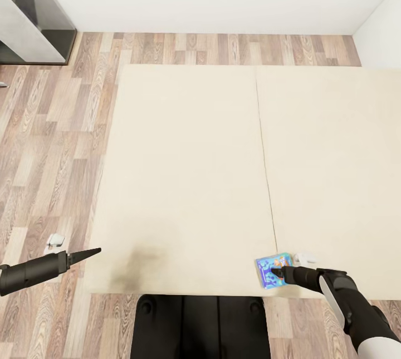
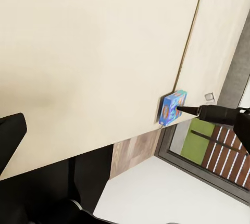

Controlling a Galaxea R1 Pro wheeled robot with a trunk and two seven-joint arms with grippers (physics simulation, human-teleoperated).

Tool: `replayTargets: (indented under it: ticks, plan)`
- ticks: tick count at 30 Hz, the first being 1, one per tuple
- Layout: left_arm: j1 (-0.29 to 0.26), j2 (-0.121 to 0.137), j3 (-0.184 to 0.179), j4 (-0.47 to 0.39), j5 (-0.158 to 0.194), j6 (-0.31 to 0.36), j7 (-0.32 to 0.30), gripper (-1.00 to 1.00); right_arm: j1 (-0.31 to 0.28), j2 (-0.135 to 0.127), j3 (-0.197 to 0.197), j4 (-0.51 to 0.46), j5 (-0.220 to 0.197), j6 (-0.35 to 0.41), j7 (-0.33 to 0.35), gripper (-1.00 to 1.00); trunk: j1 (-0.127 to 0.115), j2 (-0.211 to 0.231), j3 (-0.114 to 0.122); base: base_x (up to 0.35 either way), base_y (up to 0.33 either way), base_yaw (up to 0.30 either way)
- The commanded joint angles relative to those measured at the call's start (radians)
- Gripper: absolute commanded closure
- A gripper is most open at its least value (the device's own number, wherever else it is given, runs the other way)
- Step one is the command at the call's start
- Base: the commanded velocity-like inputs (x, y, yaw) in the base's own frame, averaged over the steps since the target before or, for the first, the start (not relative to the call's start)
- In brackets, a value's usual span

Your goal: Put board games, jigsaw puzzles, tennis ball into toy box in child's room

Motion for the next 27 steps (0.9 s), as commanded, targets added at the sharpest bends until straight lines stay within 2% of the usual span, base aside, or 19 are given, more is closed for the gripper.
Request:
replayTargets:
  ticks: [1, 18, 27]
  plan:
    - [0.0, 0.0, 0.0, 0.0, 0.001, 0.01, -0.003, -1.0, 0.0, 0.0, -0.001, -0.001, -0.007, 0.007, 0.0, -1.0, 0.001, -0.002, -0.001, 0.0, 0.0, 0.0]
    - [0.0, 0.0, 0.0, 0.0, 0.001, 0.01, -0.002, -1.0, 0.0, 0.008, 0.002, 0.0, -0.01, 0.008, 0.002, -1.0, 0.001, -0.002, -0.001, 0.0, 0.0, 0.0]
    - [0.0, 0.0, 0.0, 0.0, 0.001, 0.01, -0.003, -1.0, 0.0, 0.01, 0.054, 0.0, -0.01, 0.008, 0.092, -1.0, 0.001, -0.002, -0.001, 0.0, 0.0, 0.0]
